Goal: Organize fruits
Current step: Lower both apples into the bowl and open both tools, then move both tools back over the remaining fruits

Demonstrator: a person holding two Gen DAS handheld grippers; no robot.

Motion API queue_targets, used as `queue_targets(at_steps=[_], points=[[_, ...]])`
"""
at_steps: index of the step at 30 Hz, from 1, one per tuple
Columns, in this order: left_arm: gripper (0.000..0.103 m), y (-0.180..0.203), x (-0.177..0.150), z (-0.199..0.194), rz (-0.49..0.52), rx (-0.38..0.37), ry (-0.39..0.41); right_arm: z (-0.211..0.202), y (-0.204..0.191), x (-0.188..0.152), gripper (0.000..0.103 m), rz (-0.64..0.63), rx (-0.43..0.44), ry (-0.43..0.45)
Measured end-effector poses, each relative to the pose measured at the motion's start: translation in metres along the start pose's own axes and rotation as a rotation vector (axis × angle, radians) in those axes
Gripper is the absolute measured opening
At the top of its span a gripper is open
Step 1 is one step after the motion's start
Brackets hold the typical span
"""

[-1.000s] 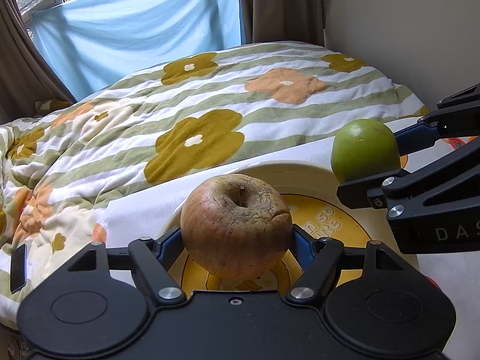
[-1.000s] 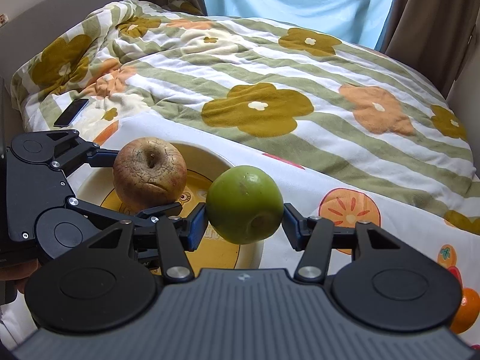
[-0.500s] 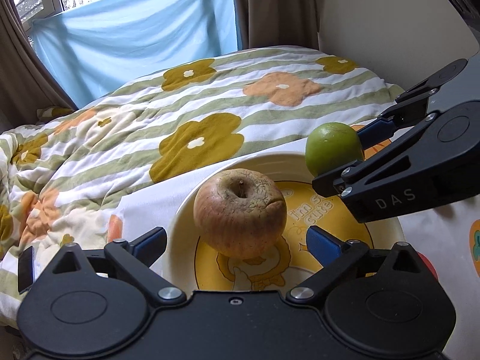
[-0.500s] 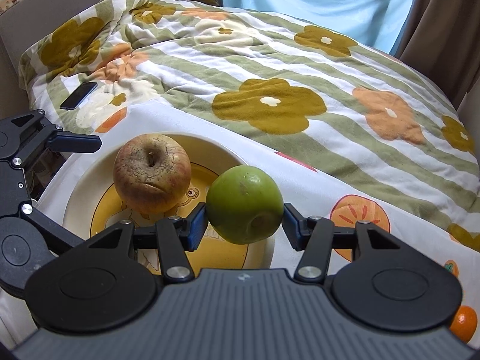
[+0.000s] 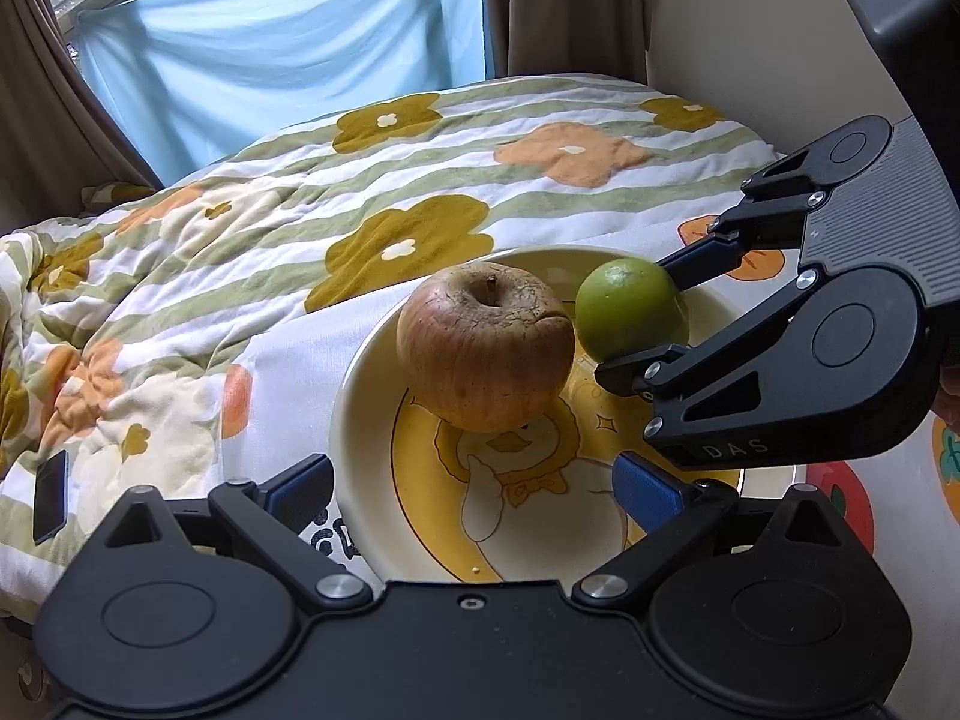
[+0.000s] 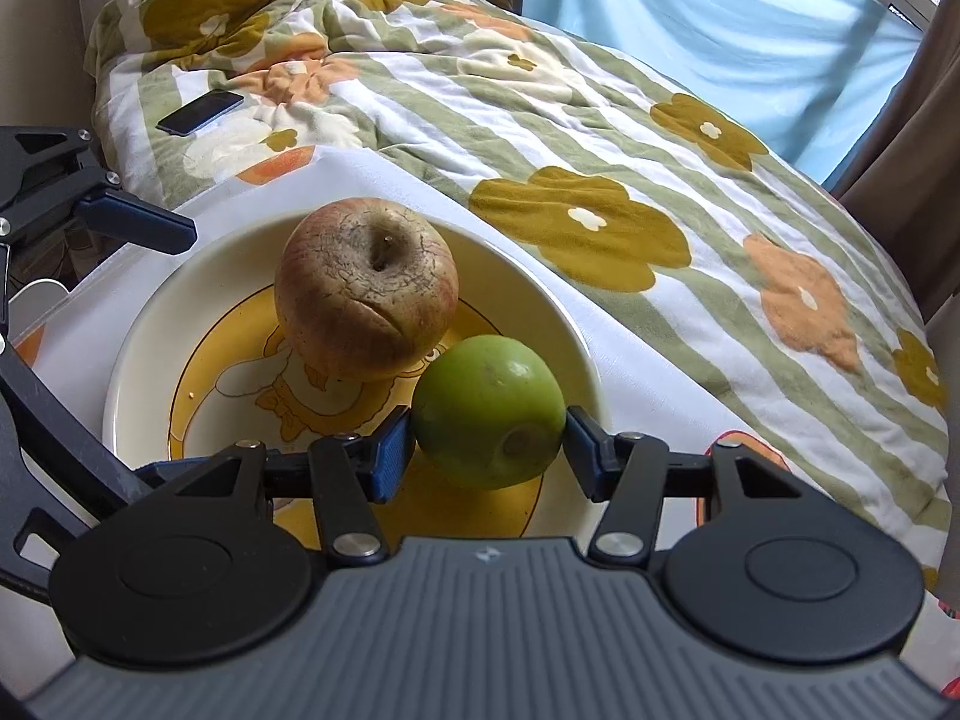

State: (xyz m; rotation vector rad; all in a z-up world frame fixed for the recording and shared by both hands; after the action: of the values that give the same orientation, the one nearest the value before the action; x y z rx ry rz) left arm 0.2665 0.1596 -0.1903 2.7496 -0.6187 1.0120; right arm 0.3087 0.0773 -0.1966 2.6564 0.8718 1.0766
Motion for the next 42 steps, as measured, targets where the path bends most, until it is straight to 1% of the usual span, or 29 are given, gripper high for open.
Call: queue_targets(at_steps=[1,2,3,4,5,7,12,19,25,29,34,36,39,42], points=[[0.101,0.0,0.0,0.0,0.002,-0.002,-0.001,-0.002,-0.001,0.001,0.077,-0.014,-0.028,0.019],[0.101,0.0,-0.001,0.0,0.003,-0.002,-0.004,-0.003,-0.002,0.001,0.088,-0.029,-0.063,0.033],[0.101,0.001,-0.001,0.0,0.008,0.002,-0.008,-0.005,-0.002,0.002,0.094,-0.042,-0.107,0.049],[0.101,0.001,-0.002,0.001,0.011,0.005,-0.011,-0.006,-0.001,0.002,0.102,-0.045,-0.128,0.058],[0.101,0.001,-0.003,0.0,0.01,0.007,-0.013,-0.008,0.0,0.001,0.103,-0.033,-0.123,0.061],[0.101,0.002,-0.005,-0.002,0.007,0.005,-0.014,-0.01,0.003,-0.001,0.103,0.009,-0.096,0.048],[0.101,0.006,-0.008,-0.009,0.033,0.016,-0.009,-0.016,0.009,-0.007,0.103,0.081,-0.081,0.027],[0.101,0.008,-0.01,-0.019,0.014,0.033,-0.002,-0.029,0.015,-0.01,0.103,0.119,-0.079,0.033],[0.101,0.019,-0.011,-0.033,-0.001,0.062,0.01,-0.048,0.024,-0.014,0.103,0.162,-0.067,0.044],[0.101,0.031,-0.01,-0.05,-0.031,0.113,0.026,-0.072,0.035,-0.02,0.103,0.196,-0.065,0.056],[0.101,0.054,-0.006,-0.08,-0.123,0.155,0.061,-0.114,0.056,-0.036,0.103,0.253,-0.059,0.085],[0.101,0.067,-0.005,-0.092,-0.153,0.182,0.074,-0.129,0.065,-0.046,0.103,0.283,-0.052,0.088],[0.101,0.088,-0.004,-0.106,-0.173,0.209,0.093,-0.153,0.084,-0.067,0.103,0.331,-0.058,0.091],[0.102,0.112,-0.003,-0.12,-0.188,0.217,0.11,-0.174,0.1,-0.09,0.103,0.364,-0.068,0.082]])
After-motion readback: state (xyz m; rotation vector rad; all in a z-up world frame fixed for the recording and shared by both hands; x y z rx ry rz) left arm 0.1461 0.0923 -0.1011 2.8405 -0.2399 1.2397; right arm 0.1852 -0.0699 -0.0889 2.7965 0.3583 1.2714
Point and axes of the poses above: each gripper's, at about its wrist camera, not at the fingertips, and z roughly the way its jaws point, y to its right, x to its top, the point moved 5 cm from there along z, roughly the way its jaws point, and after that the axes turned 9 degrees about -x, right-handed, at the moved point
